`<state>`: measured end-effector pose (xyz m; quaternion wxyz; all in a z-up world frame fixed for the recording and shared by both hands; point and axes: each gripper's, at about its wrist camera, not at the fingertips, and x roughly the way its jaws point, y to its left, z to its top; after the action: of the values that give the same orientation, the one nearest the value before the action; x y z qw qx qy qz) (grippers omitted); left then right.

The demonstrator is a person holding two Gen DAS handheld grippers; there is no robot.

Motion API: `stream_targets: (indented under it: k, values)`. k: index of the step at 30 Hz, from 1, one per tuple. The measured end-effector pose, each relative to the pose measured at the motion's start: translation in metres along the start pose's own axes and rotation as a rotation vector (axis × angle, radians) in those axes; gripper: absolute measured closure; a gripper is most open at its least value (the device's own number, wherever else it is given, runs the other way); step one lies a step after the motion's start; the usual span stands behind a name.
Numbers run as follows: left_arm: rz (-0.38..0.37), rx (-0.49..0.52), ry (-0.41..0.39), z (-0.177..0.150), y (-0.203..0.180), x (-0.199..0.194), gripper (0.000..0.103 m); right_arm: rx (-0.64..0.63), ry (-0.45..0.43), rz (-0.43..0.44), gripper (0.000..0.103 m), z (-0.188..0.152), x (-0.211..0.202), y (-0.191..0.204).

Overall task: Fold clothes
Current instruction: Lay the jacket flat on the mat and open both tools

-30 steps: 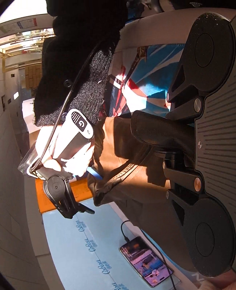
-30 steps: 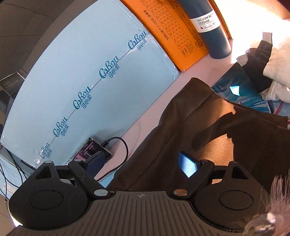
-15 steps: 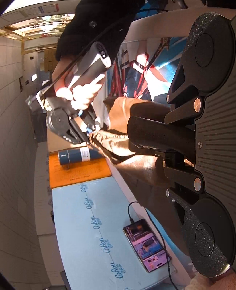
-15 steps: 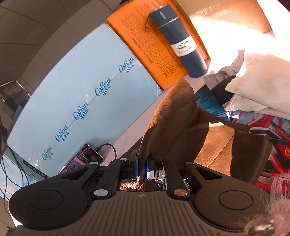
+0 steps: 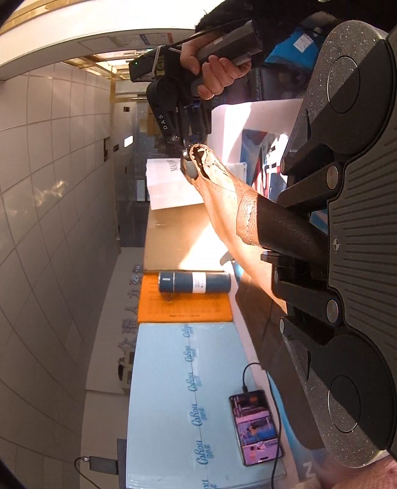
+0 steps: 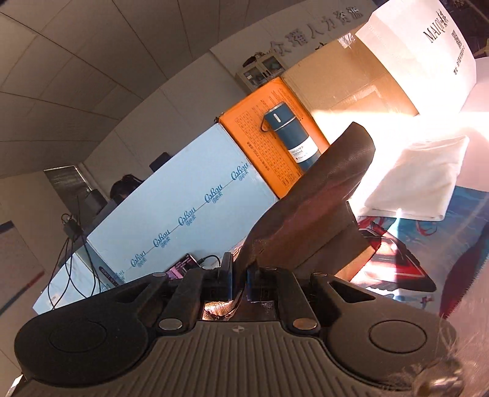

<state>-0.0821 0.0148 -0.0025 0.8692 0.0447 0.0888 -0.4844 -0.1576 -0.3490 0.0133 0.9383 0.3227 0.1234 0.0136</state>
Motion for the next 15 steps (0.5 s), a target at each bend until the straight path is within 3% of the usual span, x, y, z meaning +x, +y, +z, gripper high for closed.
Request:
stream_targets:
  k: [4,7,8,9,11,13,15]
  values:
    - [-0.035,-0.005,0.087,-0.01,-0.021,-0.004,0.096,-0.035,-0.018,0.025,0.095,-0.021,-0.047,-0.011]
    - [-0.018,-0.02,0.148,-0.02,-0.027,-0.004,0.096,-0.063,0.027,0.035,0.09,-0.035,-0.066,-0.022]
    - [-0.013,-0.025,0.168,-0.023,-0.029,-0.004,0.096,-0.058,0.041,0.042,0.085,-0.04,-0.07,-0.028]
    - [-0.007,-0.03,0.188,-0.027,-0.031,-0.004,0.096,-0.046,0.057,0.048,0.066,-0.045,-0.074,-0.034]
    - [0.004,-0.04,0.228,-0.033,-0.035,-0.003,0.095,-0.013,0.065,0.028,0.04,-0.053,-0.079,-0.045]
    - [0.015,-0.05,0.269,-0.04,-0.039,-0.003,0.089,0.036,0.062,0.01,0.038,-0.058,-0.083,-0.058]
    - [0.031,-0.034,0.286,-0.045,-0.045,-0.005,0.086,0.112,0.054,0.009,0.031,-0.06,-0.086,-0.075]
